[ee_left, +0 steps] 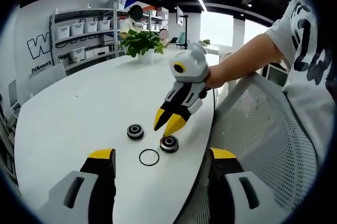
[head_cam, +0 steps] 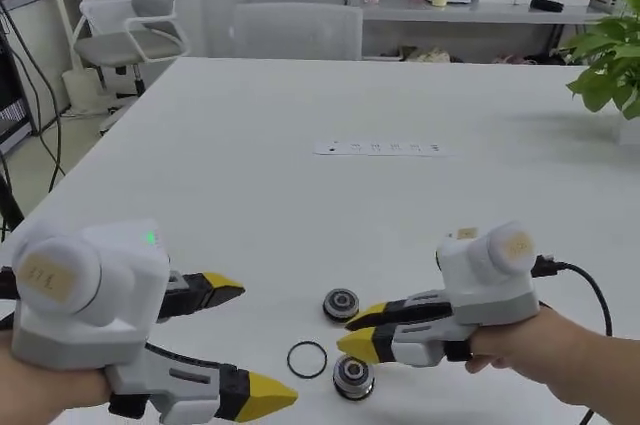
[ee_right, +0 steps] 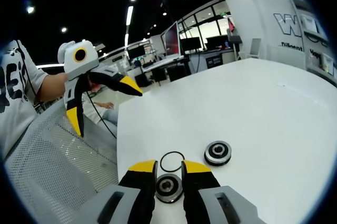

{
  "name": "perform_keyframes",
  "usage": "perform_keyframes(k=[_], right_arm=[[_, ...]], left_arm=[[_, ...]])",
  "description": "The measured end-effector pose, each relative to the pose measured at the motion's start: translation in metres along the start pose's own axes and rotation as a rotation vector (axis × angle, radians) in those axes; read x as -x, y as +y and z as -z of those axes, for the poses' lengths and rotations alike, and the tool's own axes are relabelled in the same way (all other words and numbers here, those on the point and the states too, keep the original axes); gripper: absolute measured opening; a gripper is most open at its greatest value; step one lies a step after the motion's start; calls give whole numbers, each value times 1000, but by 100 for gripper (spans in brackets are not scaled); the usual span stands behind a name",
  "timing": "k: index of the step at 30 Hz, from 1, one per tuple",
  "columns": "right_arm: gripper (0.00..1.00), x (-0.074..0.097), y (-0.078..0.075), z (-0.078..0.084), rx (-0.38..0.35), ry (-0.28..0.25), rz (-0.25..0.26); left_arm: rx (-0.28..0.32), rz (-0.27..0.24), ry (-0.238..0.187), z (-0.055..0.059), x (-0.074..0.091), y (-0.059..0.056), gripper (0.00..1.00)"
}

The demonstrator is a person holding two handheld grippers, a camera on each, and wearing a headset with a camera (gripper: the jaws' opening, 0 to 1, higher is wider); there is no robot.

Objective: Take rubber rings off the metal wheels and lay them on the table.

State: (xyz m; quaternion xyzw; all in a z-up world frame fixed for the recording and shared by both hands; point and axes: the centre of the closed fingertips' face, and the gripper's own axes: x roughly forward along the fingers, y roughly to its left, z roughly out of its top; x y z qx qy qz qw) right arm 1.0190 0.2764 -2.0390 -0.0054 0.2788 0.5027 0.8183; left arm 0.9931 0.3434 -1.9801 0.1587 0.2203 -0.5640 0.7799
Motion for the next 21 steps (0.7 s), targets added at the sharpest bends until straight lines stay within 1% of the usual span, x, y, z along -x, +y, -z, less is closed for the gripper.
perform_keyframes(k=[8, 14, 21], right_arm=[[19, 7, 2, 3, 24, 14, -10], [21, 10, 3, 5, 41, 23, -18], [22, 13, 3, 11, 58, 46, -22]], left_arm=[[-18, 21, 17, 0, -7, -2, 63], [-2, 43, 20, -2, -14, -2, 58], [-18, 59, 35, -4, -23, 0, 55]])
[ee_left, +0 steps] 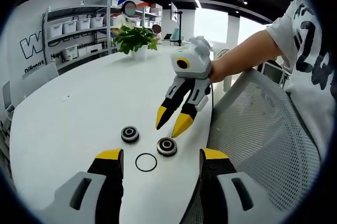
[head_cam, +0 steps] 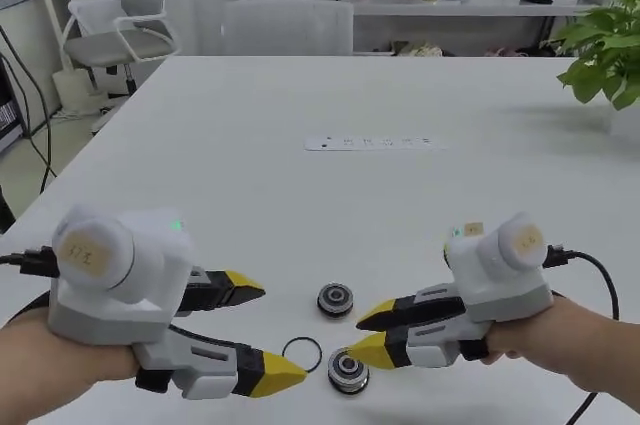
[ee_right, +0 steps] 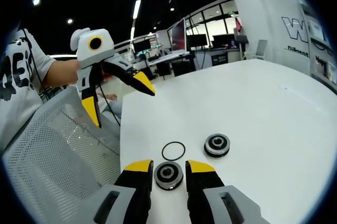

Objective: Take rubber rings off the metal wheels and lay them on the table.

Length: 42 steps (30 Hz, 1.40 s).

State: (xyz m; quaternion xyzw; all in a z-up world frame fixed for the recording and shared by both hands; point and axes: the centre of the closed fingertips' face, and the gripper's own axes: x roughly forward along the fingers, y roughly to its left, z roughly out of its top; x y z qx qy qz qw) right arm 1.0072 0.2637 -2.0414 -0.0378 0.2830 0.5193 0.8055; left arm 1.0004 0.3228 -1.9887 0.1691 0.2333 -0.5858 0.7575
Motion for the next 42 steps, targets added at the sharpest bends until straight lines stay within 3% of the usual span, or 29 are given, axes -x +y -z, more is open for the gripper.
perform_keyframes(k=[27, 42], right_arm=[[23, 2, -5, 26, 40, 81, -9], [19, -2, -4, 40, 69, 125, -18]], left_arm=[[-21, 81, 74, 10, -39, 3, 39], [-27, 124, 115, 22, -55, -7, 33]])
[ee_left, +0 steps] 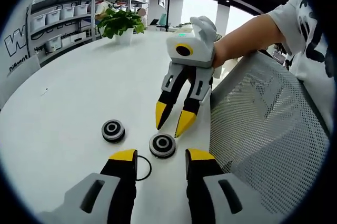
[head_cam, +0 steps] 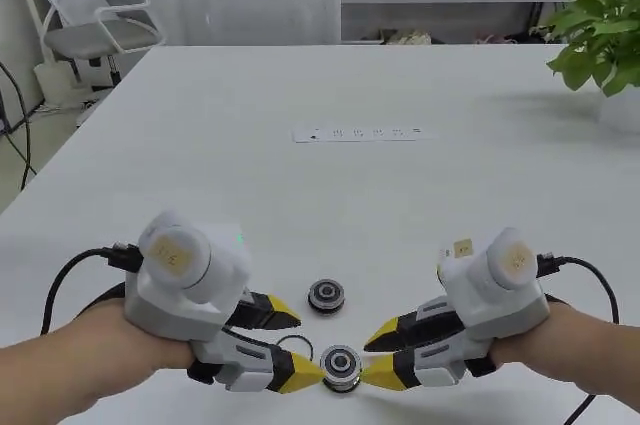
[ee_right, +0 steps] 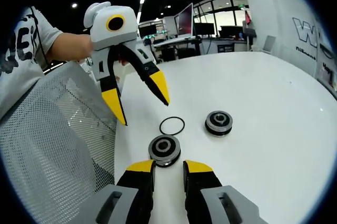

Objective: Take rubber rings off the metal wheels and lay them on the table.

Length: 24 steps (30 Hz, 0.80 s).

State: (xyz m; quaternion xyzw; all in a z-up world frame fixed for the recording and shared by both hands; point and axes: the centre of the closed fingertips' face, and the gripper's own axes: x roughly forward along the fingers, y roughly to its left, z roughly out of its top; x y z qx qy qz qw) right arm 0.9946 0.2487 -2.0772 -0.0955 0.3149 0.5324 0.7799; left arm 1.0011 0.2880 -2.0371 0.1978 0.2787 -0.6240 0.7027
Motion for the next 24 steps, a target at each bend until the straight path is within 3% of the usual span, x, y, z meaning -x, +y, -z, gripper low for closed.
perform_keyframes(k=[24], right_arm=[[12, -7, 1, 7, 11, 13, -1]], left_arm=[[-27, 30, 57, 10, -25, -5, 24]])
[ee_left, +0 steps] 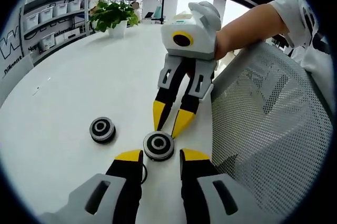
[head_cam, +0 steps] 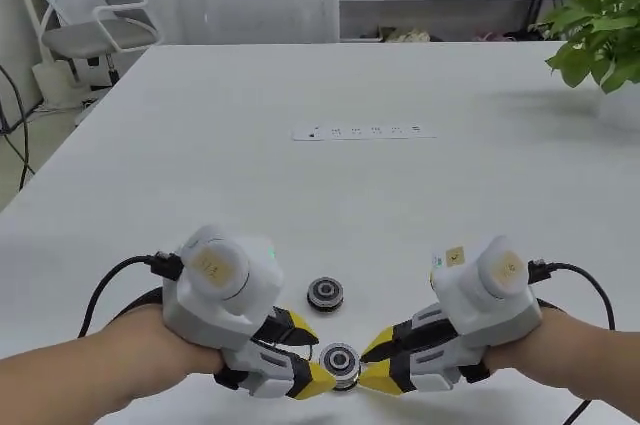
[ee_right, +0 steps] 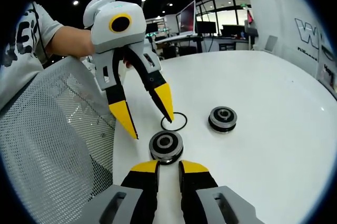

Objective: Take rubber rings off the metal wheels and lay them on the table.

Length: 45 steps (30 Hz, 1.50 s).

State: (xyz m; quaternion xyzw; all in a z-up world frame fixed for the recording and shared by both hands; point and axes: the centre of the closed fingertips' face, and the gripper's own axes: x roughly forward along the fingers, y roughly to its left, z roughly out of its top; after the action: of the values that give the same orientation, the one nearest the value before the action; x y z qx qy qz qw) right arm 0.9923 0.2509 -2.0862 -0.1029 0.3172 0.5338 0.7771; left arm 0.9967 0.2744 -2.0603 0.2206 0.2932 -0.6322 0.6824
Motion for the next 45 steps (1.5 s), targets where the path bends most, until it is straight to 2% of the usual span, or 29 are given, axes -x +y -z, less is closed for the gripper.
perform_keyframes(k=[28, 35, 45], right_arm=[[9, -2, 0, 0, 2, -13, -3], [8, -2, 0, 0, 3, -16, -3], [8, -2, 0, 0, -1, -21, -2]], left_arm=[[-24, -7, 10, -5, -13, 2, 13], [-105, -25, 26, -6, -17, -1, 12], [-94, -52, -2, -6, -19, 2, 8]])
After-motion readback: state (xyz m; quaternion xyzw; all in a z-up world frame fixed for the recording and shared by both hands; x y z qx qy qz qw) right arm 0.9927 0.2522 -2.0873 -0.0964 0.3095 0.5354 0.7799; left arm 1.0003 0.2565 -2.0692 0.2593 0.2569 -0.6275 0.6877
